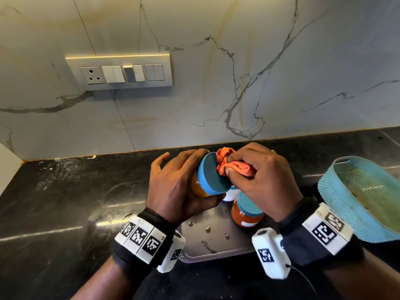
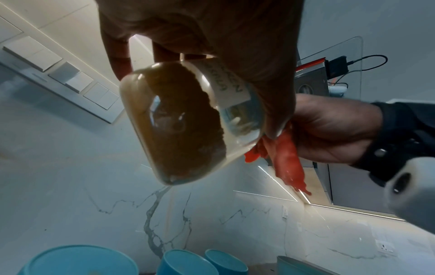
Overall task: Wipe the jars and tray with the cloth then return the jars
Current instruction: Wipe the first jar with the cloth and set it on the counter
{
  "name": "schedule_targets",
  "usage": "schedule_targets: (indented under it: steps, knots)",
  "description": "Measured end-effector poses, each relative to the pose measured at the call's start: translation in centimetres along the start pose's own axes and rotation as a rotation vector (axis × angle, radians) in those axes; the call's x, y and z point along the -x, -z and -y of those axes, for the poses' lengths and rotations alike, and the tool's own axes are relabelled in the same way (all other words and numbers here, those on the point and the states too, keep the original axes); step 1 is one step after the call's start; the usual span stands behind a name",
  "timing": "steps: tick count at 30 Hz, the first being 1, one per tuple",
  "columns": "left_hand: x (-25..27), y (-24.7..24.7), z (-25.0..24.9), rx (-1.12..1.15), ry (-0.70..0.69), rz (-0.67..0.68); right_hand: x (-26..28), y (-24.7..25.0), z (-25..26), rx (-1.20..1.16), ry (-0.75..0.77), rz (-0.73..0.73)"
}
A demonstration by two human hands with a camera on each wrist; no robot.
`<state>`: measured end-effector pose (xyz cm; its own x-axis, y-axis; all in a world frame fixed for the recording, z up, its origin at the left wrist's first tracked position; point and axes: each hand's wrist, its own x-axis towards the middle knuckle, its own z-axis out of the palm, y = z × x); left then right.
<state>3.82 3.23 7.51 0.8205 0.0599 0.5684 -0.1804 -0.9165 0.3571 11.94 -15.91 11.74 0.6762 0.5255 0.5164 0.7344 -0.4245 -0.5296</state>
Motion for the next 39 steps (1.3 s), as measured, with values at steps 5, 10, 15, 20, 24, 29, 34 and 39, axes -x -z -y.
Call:
schedule_targets:
  steps: [5,10,15,20,24,29,34,39]
  knots:
    - [-0.3,0.0,0.0,-0.011,-0.021,-0.028,-0.7,-0.7,2.8,-0.084,0.045,0.009]
    - [-0.1,0.3,1.3,0.032,0.015,-0.008,1.1,0.3,2.1,-0.069,0.093,0.17]
    - [-0.2,0.0,0.4,0.039,0.033,-0.014,0.4,1.0,0.3,0.054,-0.008,0.098]
    - [-0.4,0.2,0.6,0.033,-0.004,0.018,0.8,1.6,1.4,-0.061,0.069,0.219]
    - [-0.5,0.0,0.3,0.011,-0.003,0.008,0.3,1.4,-0.2,0.058,-0.009,0.085]
    - [-0.8,0.2,-0.4,-0.036,-0.062,-0.012,0.0,1.0,0.1,-0.009,-0.069,-0.003]
    - [-0.1,-0.5,-0.7,-0.005,-0.038,0.031,-1.2,0.6,1.3,-0.137,-0.118,0.013]
    - [-0.1,-0.3,-0.2,-0.025,-0.05,0.004,-0.8,0.4,2.9,-0.186,-0.029,0.183]
